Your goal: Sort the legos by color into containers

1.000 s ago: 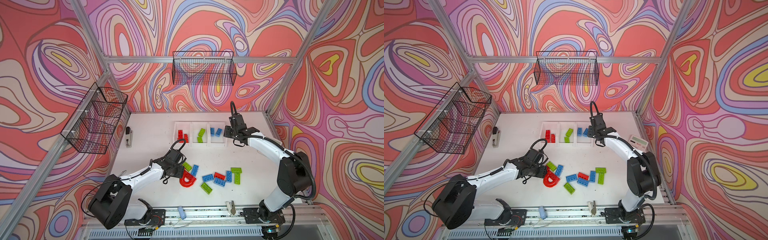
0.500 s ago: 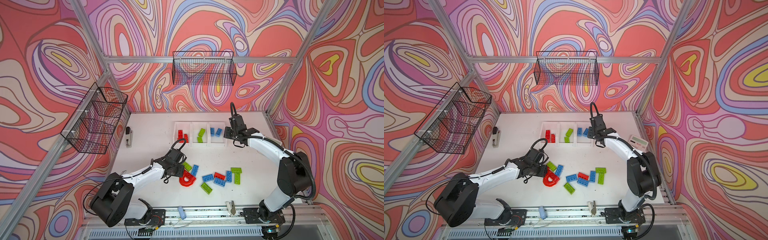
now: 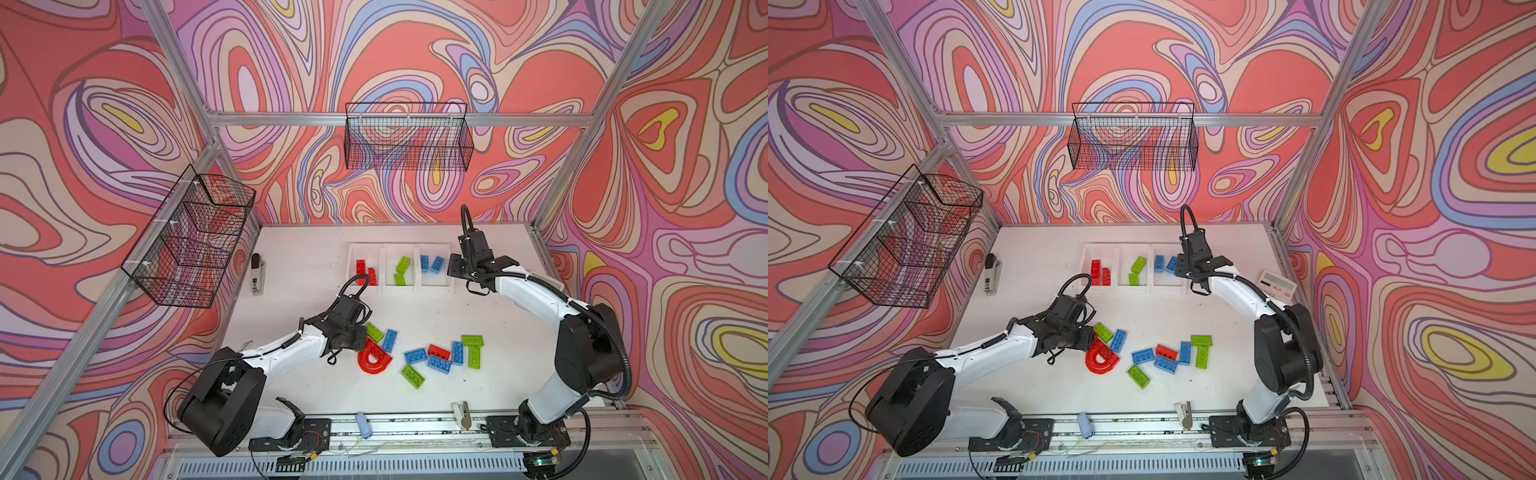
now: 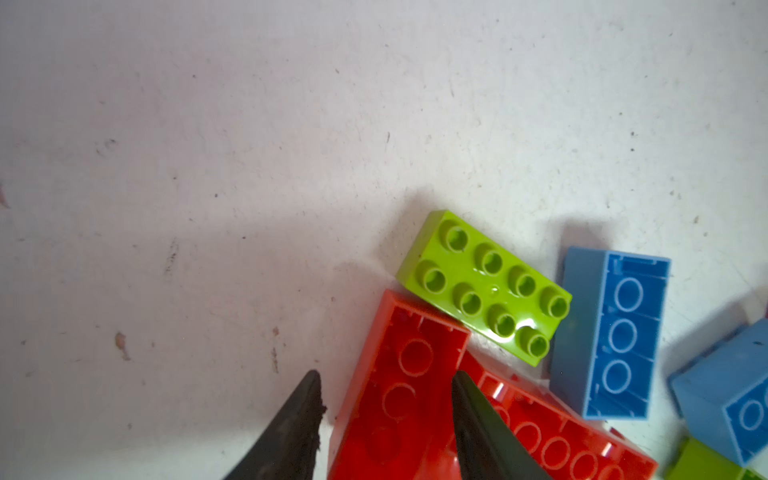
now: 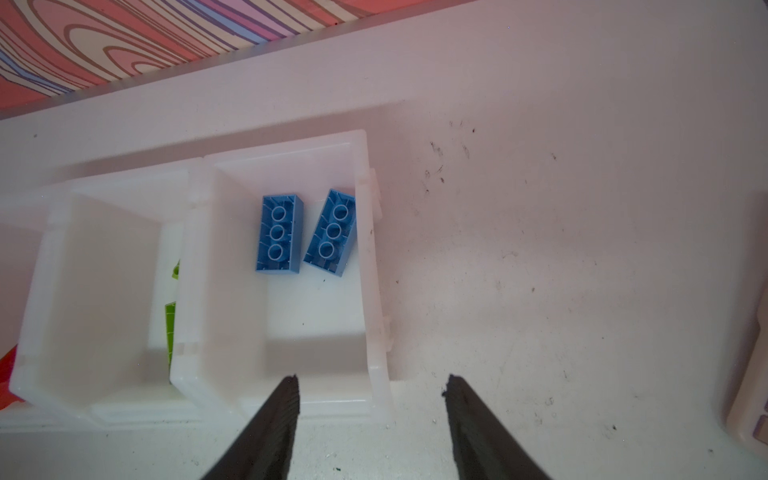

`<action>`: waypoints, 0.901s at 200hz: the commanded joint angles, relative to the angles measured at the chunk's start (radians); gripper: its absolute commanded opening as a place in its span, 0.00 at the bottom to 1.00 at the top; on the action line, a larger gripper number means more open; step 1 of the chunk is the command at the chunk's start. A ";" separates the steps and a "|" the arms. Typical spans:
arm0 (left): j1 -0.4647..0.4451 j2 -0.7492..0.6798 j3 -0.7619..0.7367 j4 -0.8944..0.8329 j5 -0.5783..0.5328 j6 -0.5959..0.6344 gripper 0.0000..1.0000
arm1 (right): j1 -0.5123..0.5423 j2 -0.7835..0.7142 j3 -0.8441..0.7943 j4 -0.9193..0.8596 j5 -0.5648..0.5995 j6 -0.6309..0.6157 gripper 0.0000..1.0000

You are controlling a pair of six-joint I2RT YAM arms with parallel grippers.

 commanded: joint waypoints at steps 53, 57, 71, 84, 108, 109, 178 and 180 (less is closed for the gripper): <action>0.028 -0.007 -0.025 0.009 0.022 -0.012 0.51 | -0.005 -0.020 -0.004 0.001 -0.015 0.015 0.60; 0.028 -0.005 -0.026 0.012 0.024 -0.012 0.50 | -0.005 -0.020 -0.005 0.002 -0.015 0.016 0.60; 0.028 -0.002 -0.028 0.019 0.030 -0.015 0.51 | -0.005 -0.021 -0.009 0.001 -0.013 0.016 0.60; 0.027 -0.005 -0.027 0.021 0.038 -0.013 0.51 | -0.005 -0.023 -0.012 -0.001 -0.013 0.019 0.60; 0.028 -0.005 -0.025 0.018 0.023 -0.009 0.51 | -0.005 -0.017 -0.016 0.003 -0.016 0.021 0.60; 0.027 -0.004 -0.024 0.019 0.022 -0.009 0.51 | -0.005 -0.017 -0.015 0.004 -0.018 0.022 0.60; 0.028 0.036 -0.025 0.028 0.002 -0.037 0.40 | -0.005 -0.017 -0.016 0.001 -0.021 0.019 0.59; 0.028 0.035 -0.024 0.028 0.002 -0.037 0.40 | -0.005 -0.017 -0.016 0.001 -0.021 0.019 0.59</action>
